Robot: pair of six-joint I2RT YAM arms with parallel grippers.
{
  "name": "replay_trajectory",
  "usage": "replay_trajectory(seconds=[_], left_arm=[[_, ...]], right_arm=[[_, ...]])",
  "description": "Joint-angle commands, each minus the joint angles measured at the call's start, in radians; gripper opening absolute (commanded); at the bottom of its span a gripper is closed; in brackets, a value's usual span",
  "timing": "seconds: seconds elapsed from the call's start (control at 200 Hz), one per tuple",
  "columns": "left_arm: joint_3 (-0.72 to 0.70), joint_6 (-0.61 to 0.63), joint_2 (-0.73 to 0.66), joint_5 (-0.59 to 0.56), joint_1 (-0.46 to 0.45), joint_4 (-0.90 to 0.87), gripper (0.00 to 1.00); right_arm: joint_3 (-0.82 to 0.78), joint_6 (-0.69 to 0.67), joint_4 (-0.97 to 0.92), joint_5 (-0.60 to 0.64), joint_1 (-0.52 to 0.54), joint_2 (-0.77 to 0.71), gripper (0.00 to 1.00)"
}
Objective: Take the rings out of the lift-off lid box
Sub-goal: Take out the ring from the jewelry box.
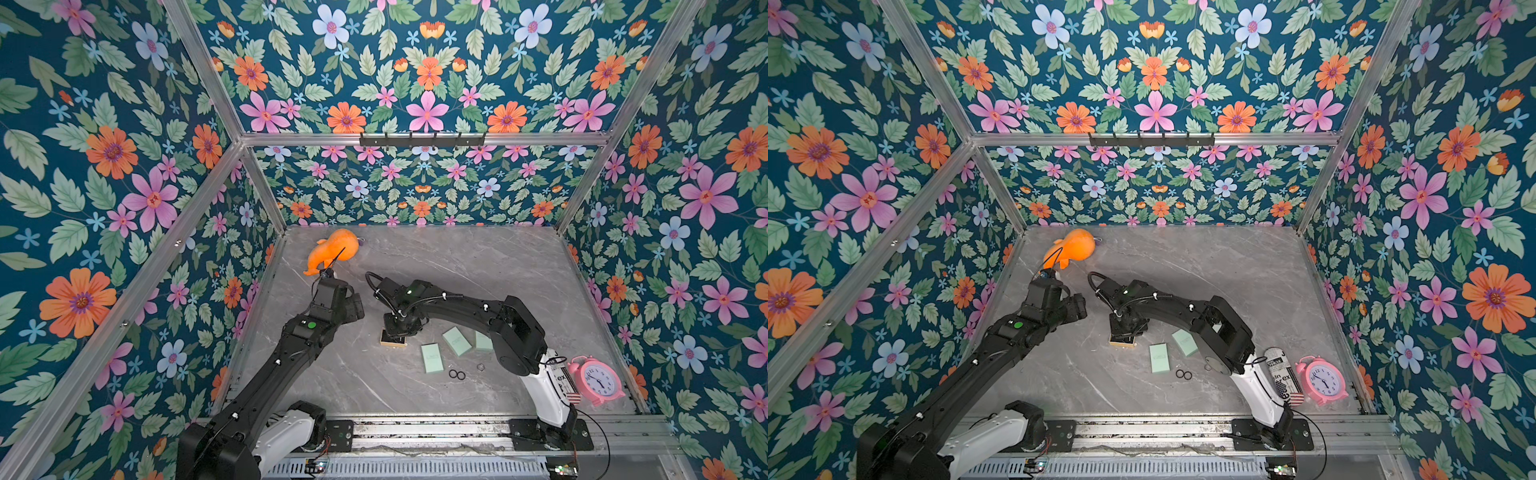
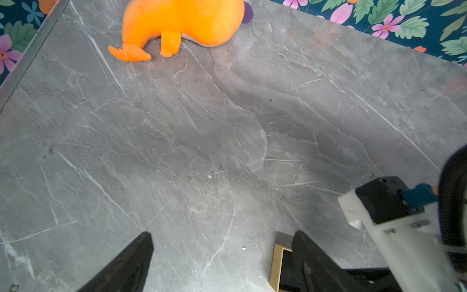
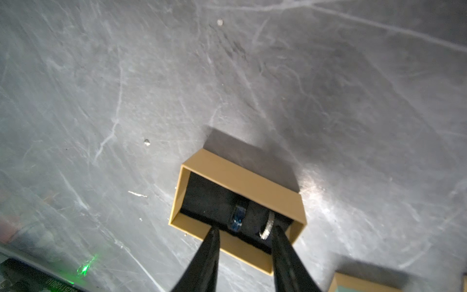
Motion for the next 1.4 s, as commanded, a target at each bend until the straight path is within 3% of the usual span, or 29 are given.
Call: replay_trajectory(seconds=[0.0, 0.65, 1.055, 1.215, 1.395], left_arm=[[0.005, 0.0, 0.005, 0.014, 0.003, -0.006, 0.89], [0.003, -0.001, 0.007, 0.034, 0.012, -0.002, 0.89], [-0.007, -0.006, 0.011, 0.049, 0.013, -0.006, 0.88], [-0.03, -0.065, -0.001, 0.056, 0.012, -0.026, 0.84], [-0.126, -0.183, -0.015, 0.166, 0.006, 0.021, 0.82]], right_arm=[[0.007, 0.005, -0.027, 0.015, 0.002, 0.003, 0.35], [0.076, -0.003, -0.072, 0.049, 0.019, 0.067, 0.33], [0.092, -0.001, -0.072, 0.039, 0.02, 0.09, 0.25], [0.089, -0.008, -0.07, 0.041, 0.021, 0.074, 0.2], [0.086, -0.028, -0.063, 0.031, 0.021, 0.061, 0.14]])
